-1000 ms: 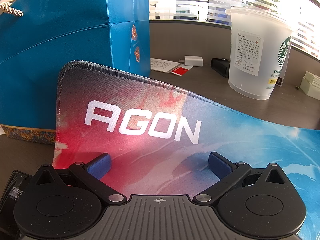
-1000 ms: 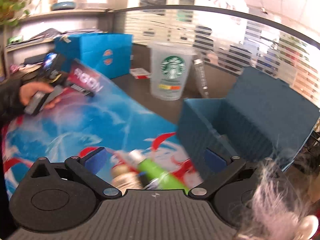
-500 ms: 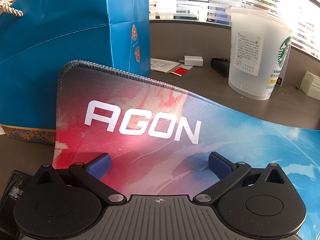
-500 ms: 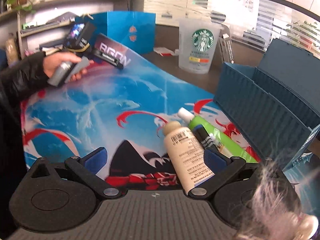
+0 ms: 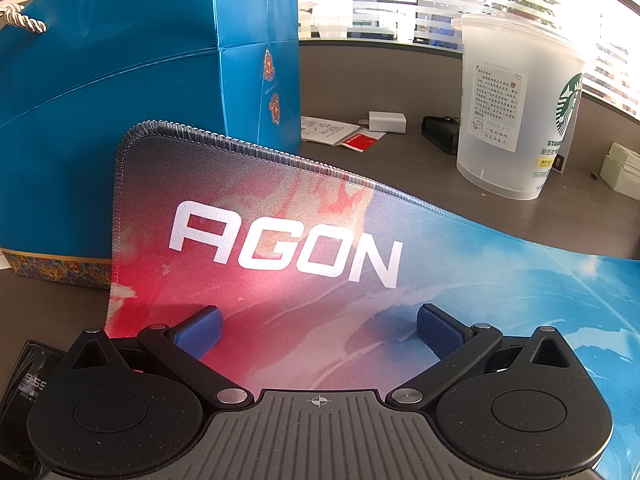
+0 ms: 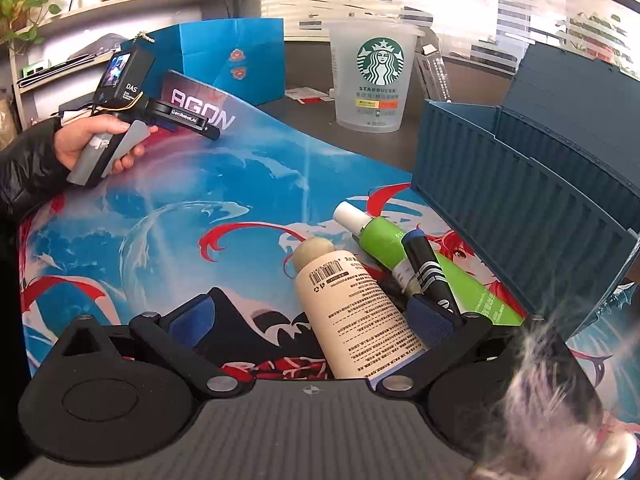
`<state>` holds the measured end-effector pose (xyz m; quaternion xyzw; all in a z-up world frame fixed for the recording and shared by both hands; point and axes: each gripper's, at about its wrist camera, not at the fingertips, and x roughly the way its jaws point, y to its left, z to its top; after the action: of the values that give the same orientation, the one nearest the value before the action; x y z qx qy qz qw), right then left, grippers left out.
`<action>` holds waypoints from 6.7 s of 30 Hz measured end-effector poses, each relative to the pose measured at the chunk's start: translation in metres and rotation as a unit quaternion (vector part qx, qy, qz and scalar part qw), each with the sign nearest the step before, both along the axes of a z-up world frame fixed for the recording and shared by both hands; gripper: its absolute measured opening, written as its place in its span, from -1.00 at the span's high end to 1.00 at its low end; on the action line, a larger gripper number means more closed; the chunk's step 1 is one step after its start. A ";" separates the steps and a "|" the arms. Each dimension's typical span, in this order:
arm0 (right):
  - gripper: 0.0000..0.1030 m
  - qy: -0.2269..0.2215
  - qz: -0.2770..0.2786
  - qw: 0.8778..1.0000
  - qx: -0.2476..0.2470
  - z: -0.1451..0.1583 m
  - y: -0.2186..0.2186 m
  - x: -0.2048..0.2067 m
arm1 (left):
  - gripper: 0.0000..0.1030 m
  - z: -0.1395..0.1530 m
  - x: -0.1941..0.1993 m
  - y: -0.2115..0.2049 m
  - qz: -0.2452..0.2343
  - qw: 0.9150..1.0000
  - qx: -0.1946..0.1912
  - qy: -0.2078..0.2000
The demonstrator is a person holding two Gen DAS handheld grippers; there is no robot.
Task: Organize rigid objects
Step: 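Withdraw the right tool from the box back to the toiletries, then grasp the beige hand-cream tube with the right gripper and lift it, then carry the hand-cream tube over the teal box and lower it inside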
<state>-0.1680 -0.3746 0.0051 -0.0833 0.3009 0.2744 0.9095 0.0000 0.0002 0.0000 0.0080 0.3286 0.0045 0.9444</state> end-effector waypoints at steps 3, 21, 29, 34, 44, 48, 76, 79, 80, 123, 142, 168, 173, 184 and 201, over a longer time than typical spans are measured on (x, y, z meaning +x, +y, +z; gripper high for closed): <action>-1.00 0.006 -0.001 1.000 0.006 0.002 -0.001 0.000 | -1.00 0.000 0.000 0.000 0.000 1.000 0.000 0.000; -0.63 0.017 0.018 1.000 0.018 -0.005 0.016 0.002 | -1.00 0.000 0.000 0.000 0.000 1.000 0.000 0.000; -0.09 0.006 0.011 1.000 0.006 -0.007 0.017 -0.001 | -1.00 0.000 0.000 0.000 0.000 1.000 0.000 0.000; 0.02 0.003 0.006 1.000 0.000 -0.006 0.017 -0.001 | -1.00 0.000 0.000 0.000 0.000 1.000 0.000 0.000; 0.11 -0.006 -0.007 1.000 -0.007 -0.006 0.019 -0.001 | -1.00 0.000 0.000 0.000 0.000 1.000 0.000 0.000; 0.12 -0.008 -0.012 1.000 -0.016 -0.005 0.024 -0.003 | -1.00 0.000 0.000 0.000 0.000 1.000 0.000 0.000; 0.14 -0.005 0.021 0.998 -0.060 0.023 0.032 0.002 | -1.00 0.000 0.000 0.000 0.000 1.000 0.000 0.000; 0.14 -0.004 0.031 0.997 -0.073 0.026 0.033 0.004 | -1.00 0.000 0.000 0.000 0.000 1.000 0.000 0.000; 0.14 -0.003 0.035 0.996 -0.080 0.027 0.034 0.004 | -1.00 0.000 0.000 0.000 0.000 1.000 0.000 0.000; 0.12 0.038 0.070 0.992 -0.102 0.010 0.064 -0.021 | -1.00 0.000 0.000 0.000 0.001 1.000 0.000 0.000; 0.12 -0.050 0.094 0.943 -0.315 0.058 0.073 0.002 | -1.00 0.000 0.000 0.000 0.001 1.000 0.000 0.000; 0.12 -0.073 0.014 0.944 -0.321 0.112 -0.009 0.106 | -1.00 0.000 0.000 0.000 0.001 1.000 0.000 0.000; 0.12 -0.052 0.021 0.952 -0.299 0.108 -0.025 0.134 | -1.00 0.000 0.000 0.000 0.001 1.000 0.000 0.000; 0.12 0.034 0.033 0.978 -0.203 0.091 -0.058 0.183 | -1.00 0.000 0.000 0.000 0.001 1.000 0.000 0.000; 0.10 0.098 0.023 0.989 -0.110 0.075 -0.089 0.201 | -1.00 0.000 0.000 0.000 0.001 1.000 0.000 0.000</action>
<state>0.0334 -0.4636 0.0805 -0.1621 0.4147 0.2674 0.8545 0.0000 0.0004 -0.0002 0.0078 0.3285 0.0055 0.9444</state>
